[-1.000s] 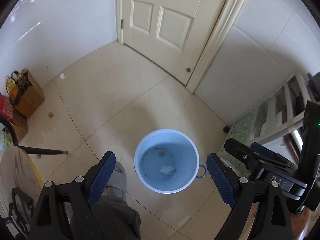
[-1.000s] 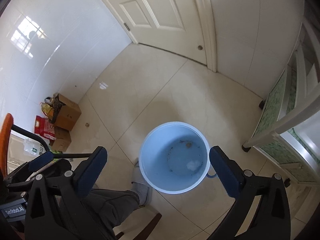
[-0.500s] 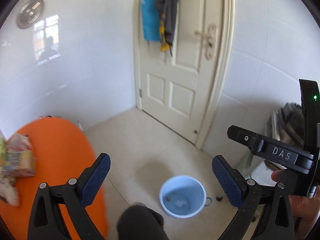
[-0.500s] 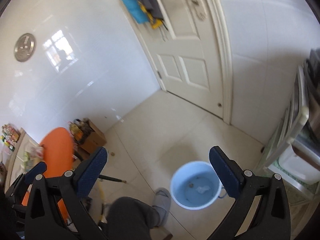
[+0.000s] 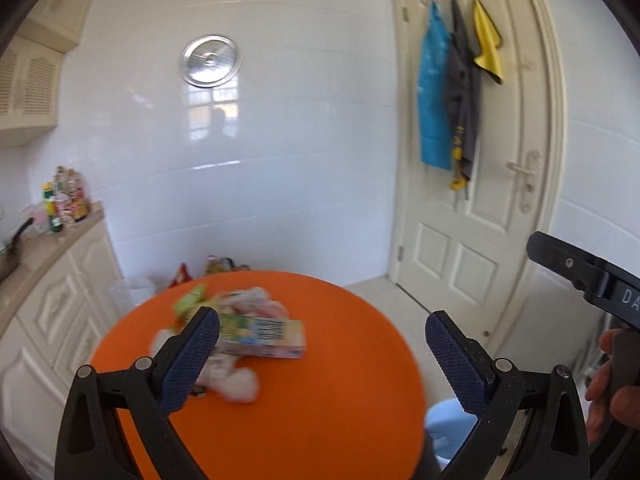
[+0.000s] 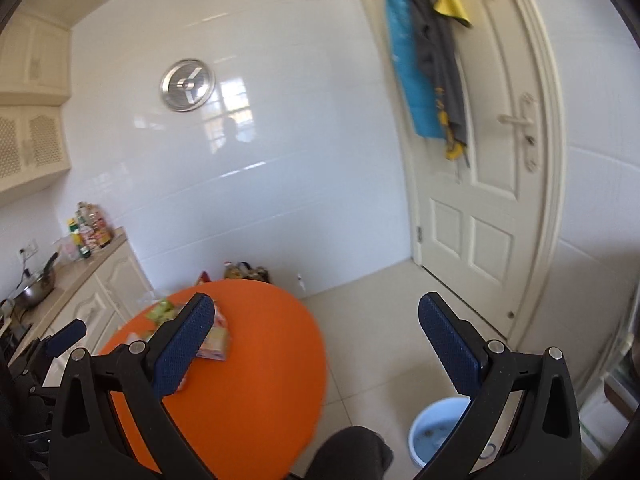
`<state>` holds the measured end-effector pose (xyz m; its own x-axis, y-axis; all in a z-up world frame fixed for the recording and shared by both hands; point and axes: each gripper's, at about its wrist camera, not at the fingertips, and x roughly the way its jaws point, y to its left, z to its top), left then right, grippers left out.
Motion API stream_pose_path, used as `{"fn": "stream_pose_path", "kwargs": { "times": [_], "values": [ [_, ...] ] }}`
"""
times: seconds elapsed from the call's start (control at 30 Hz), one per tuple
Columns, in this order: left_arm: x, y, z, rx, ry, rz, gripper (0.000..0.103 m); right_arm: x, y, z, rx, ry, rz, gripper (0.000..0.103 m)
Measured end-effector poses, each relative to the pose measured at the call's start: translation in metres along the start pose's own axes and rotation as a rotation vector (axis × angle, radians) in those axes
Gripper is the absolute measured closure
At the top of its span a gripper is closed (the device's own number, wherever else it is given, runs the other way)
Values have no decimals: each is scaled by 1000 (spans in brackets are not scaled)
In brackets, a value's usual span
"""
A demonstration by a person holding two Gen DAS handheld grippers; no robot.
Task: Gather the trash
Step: 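Return both grippers to the orange table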
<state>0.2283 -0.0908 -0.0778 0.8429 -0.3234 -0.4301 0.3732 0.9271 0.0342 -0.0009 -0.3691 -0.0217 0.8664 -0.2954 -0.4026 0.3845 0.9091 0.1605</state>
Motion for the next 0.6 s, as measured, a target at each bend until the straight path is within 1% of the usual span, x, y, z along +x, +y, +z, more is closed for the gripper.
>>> {"fn": "stream_pose_path", "kwargs": {
  "times": [0.03, 0.07, 0.1, 0.13, 0.17, 0.2, 0.27, 0.33, 0.43, 0.47, 0.53, 0.57, 0.6],
  "values": [
    [-22, -8, -15, -12, -11, 24, 1, -2, 16, 1, -18, -9, 27, 0],
    [-32, 6, -17, -30, -23, 48, 1, -5, 28, 0, -33, -14, 40, 0],
    [-45, 5, -24, -39, -30, 67, 1, -6, 40, 0, -49, -19, 54, 0],
    [-64, 1, -28, -49, -37, 94, 1, -8, 51, 0, -63, -25, 77, 0],
    [-89, -15, -41, -57, -47, 117, 1, -9, 58, -1, -73, -28, 94, 0],
    [-107, -11, -46, -70, -58, 140, 1, -11, 69, -2, -88, -31, 111, 0],
    [-132, 9, -62, -98, -72, 189, 1, -13, 86, -6, -117, -37, 140, 0],
    [-148, 20, -71, -123, -76, 224, 1, -16, 104, -12, -145, -35, 170, 0],
    [-156, 35, -75, -158, -69, 258, 1, -13, 119, -21, -179, -25, 196, 0],
    [-157, 39, -80, -168, -64, 270, 1, -11, 119, -23, -185, -19, 200, 0],
    [-154, 42, -80, -187, -51, 285, 1, -4, 124, -29, -200, 0, 205, 0],
    [-157, 43, -87, -195, -43, 285, 1, 0, 122, -30, -204, 7, 208, 0],
    [-151, 45, -77, -199, -36, 283, 1, 4, 122, -32, -209, 17, 208, 0]
  ]
}}
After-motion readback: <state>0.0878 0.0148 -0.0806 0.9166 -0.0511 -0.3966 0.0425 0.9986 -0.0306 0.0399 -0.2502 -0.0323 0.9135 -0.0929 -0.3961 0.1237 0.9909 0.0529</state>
